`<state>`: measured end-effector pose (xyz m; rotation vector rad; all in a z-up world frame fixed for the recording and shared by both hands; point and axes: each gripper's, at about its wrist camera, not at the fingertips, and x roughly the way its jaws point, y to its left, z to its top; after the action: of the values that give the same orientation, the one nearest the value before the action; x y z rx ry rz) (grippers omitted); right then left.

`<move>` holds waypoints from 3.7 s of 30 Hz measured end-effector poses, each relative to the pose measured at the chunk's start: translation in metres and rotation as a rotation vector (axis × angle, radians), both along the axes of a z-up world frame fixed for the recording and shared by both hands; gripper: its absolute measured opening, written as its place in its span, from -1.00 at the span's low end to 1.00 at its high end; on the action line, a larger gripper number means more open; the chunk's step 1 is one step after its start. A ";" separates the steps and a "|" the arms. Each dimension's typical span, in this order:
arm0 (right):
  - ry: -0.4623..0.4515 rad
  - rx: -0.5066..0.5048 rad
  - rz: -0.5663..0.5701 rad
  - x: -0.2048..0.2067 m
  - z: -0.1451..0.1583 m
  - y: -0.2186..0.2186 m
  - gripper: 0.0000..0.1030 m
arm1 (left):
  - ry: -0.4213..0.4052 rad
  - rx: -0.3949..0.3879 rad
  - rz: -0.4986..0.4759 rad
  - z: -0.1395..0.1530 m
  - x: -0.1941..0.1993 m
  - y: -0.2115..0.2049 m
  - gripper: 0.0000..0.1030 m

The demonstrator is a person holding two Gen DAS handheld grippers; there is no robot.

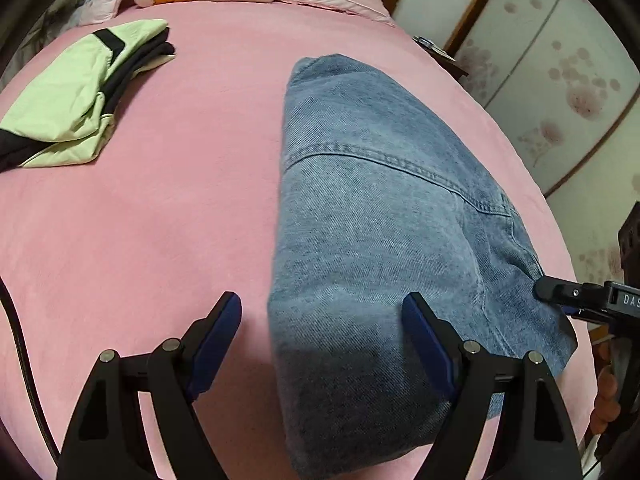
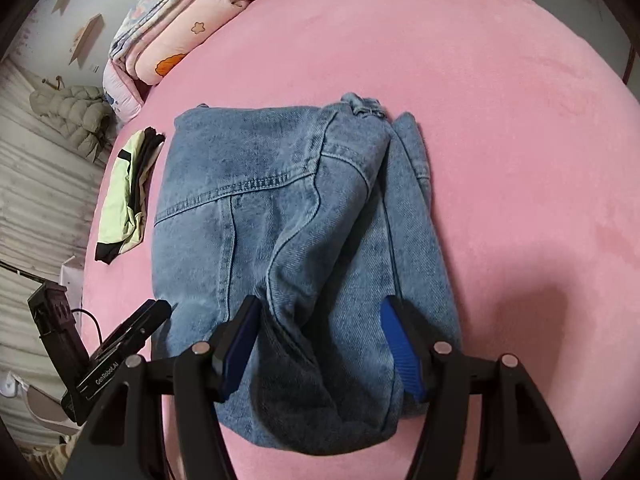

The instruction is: Fold large clothes

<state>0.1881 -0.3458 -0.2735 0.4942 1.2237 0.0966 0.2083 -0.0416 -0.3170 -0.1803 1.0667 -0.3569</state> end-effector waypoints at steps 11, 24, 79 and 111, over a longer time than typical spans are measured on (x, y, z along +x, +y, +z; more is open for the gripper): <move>0.047 0.100 -0.047 -0.002 -0.017 -0.010 0.69 | 0.010 -0.023 -0.010 -0.003 0.006 0.000 0.58; -0.053 -0.038 0.142 0.026 -0.009 0.024 -0.63 | -0.022 0.021 -0.044 0.003 0.014 -0.017 0.58; -0.190 -0.303 0.139 -0.076 0.025 0.057 -0.95 | -0.044 0.111 -0.057 0.048 -0.053 -0.030 0.59; -0.191 -0.272 0.039 -0.015 0.016 0.012 -0.93 | -0.017 0.166 -0.121 0.042 -0.045 -0.048 0.70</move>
<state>0.1729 -0.3343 -0.2575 0.2179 1.0394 0.0096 0.1628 -0.0901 -0.2753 0.0355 1.0879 -0.3766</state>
